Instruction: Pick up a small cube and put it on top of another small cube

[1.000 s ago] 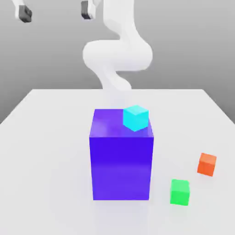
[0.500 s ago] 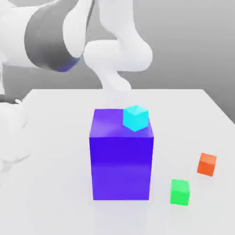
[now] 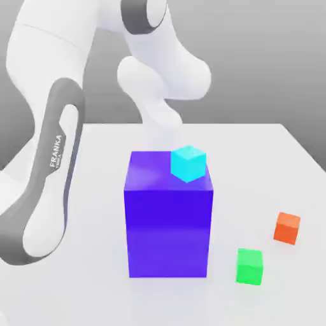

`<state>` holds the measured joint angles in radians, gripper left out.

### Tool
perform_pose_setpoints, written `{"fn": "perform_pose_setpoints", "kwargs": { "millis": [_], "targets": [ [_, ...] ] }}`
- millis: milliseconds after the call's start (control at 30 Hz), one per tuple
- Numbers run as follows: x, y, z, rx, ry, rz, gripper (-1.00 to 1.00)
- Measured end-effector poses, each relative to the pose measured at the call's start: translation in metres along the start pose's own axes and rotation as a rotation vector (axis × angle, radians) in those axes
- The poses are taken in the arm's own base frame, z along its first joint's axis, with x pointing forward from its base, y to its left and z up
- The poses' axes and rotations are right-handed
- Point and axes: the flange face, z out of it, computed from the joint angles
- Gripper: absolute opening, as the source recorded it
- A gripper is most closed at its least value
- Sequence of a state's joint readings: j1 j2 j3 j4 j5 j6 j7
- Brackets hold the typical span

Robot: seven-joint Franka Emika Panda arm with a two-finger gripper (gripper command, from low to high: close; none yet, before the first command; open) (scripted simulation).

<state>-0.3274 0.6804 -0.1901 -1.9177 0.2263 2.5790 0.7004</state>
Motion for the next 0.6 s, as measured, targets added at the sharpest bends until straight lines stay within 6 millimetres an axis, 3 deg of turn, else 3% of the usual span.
{"fn": "perform_pose_setpoints", "kwargs": {
  "millis": [100, 200, 233, 433, 600],
  "targets": [
    [0.0, 0.0, 0.004, 0.0, -0.001, 0.001, -1.0],
    [0.0, 0.0, -0.035, 0.0, -0.001, 0.001, -1.0],
    [-0.008, -0.003, -0.047, 0.001, -0.003, -0.016, -1.0],
    [-0.151, -0.043, -0.073, 0.013, -0.028, -0.312, -1.0],
    [-0.28, -0.042, -0.088, 0.015, -0.037, -0.592, -1.0]
  ]
}}
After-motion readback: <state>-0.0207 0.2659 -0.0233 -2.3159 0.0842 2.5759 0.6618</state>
